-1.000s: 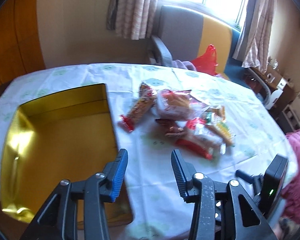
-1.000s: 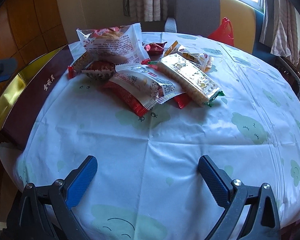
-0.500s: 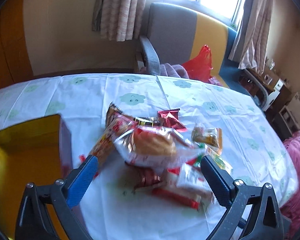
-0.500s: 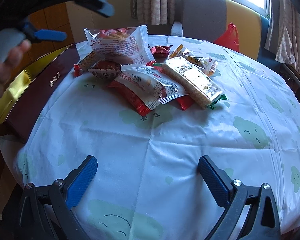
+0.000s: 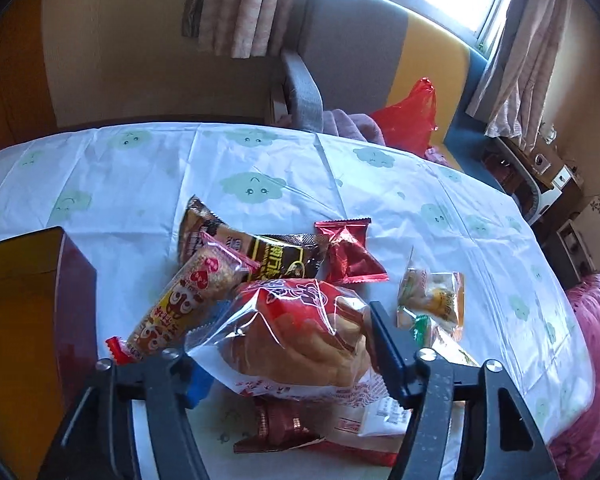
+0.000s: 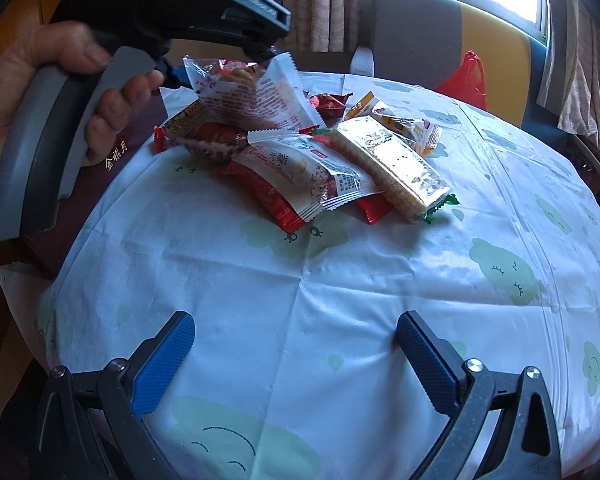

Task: Organize snacks
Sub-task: 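Grasp the bagged bread bun with the red label with the left tool, then carry the bread bun into the gold tin and release it while the right tool grasps the white sachet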

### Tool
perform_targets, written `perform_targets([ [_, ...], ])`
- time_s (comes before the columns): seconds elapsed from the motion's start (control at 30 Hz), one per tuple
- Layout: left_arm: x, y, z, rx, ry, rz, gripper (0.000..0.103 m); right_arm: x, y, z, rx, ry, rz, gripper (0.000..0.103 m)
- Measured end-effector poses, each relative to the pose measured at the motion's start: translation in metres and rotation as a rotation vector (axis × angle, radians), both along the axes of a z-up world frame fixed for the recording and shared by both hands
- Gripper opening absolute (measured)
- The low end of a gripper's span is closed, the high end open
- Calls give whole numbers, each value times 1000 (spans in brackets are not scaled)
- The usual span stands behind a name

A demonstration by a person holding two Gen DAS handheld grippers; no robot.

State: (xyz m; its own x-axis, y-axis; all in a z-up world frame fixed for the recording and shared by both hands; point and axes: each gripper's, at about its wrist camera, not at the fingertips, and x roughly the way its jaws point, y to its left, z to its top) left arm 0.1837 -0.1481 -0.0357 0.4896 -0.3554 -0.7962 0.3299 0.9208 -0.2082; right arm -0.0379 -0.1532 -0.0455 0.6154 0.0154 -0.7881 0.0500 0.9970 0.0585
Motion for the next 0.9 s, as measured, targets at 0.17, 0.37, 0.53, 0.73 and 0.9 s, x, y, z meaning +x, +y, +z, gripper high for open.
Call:
perform_targets([
  [0.17,-20,11,17,-38,-56,-29,63,2,0,1,0,6,-4,103],
  [0.37,-56,34,60,-104,-168,-53,63,5,-1,1,0,9,-10,103],
  [0.53,-80,67,77,-132,-201,-24,63,2,-7,4,20,10,-15,94],
  [0.73,-104,118,83,-145,-228,55,63,8,-17,24,90,-27,1,71],
  [0.9,-118,162,78,-146,-228,143,63,26,-11,45,132,-59,63,57],
])
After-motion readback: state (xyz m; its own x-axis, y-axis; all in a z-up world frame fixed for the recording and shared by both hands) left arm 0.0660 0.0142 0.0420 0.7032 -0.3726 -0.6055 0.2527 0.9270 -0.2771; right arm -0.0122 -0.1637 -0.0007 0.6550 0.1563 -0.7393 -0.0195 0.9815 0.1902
